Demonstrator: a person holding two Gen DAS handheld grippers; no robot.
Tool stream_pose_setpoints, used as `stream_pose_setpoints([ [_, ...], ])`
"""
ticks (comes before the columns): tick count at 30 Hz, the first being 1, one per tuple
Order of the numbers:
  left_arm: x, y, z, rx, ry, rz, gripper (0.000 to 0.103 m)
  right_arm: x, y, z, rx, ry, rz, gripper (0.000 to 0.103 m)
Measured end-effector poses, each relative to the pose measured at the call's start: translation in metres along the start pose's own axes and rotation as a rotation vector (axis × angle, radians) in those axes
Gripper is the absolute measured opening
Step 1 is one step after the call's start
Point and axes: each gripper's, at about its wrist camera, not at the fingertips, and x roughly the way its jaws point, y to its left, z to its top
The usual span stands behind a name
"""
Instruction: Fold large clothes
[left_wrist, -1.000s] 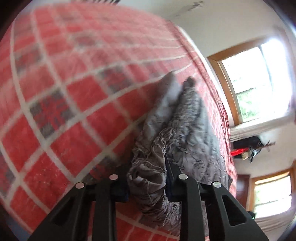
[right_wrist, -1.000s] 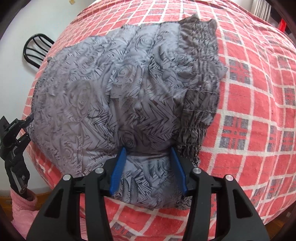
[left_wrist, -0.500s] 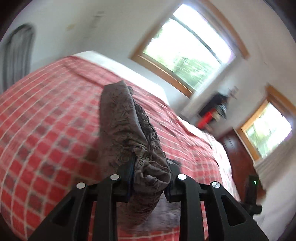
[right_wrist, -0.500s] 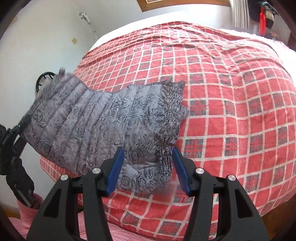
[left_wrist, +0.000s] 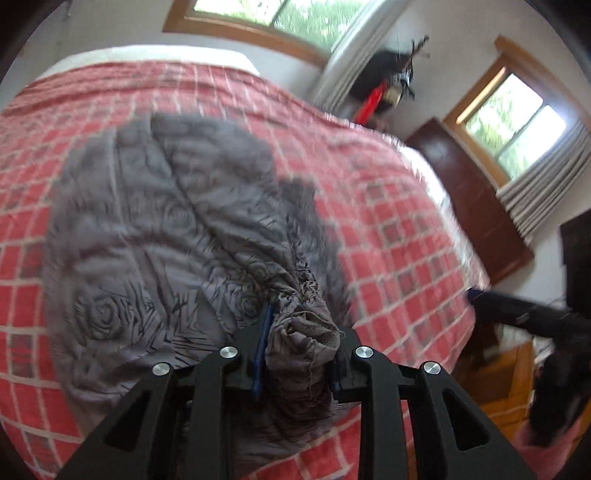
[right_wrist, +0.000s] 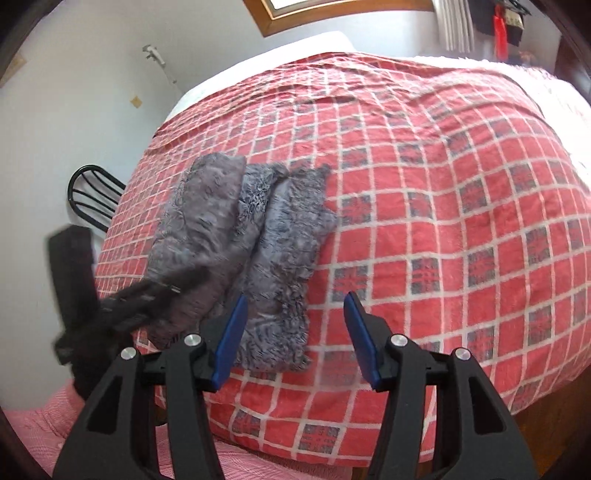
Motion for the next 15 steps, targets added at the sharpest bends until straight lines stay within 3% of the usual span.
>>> stream_pose_setpoints([
  [5, 0.018, 0.005, -0.015, 0.046, 0.023, 0.016, 0.029, 0.011, -0.01, -0.003, 0.032, 0.03, 0.012, 0.054],
  [8, 0.019, 0.007, -0.014, 0.021, 0.038, 0.009, 0.029, 0.019, -0.008, -0.001, 0.029, 0.054, 0.024, 0.054],
  [10, 0.009, 0.01, -0.01, -0.027, 0.048, -0.038, 0.03, 0.025, -0.004, 0.004, 0.014, 0.064, 0.043, 0.054],
  [13, -0.01, 0.019, -0.005, -0.063, 0.038, -0.081, 0.04, 0.031, 0.005, 0.017, 0.006, 0.074, 0.102, 0.063],
  [15, -0.034, 0.024, -0.004, -0.112, 0.023, -0.145, 0.044, 0.036, 0.01, 0.026, -0.002, 0.076, 0.144, 0.063],
])
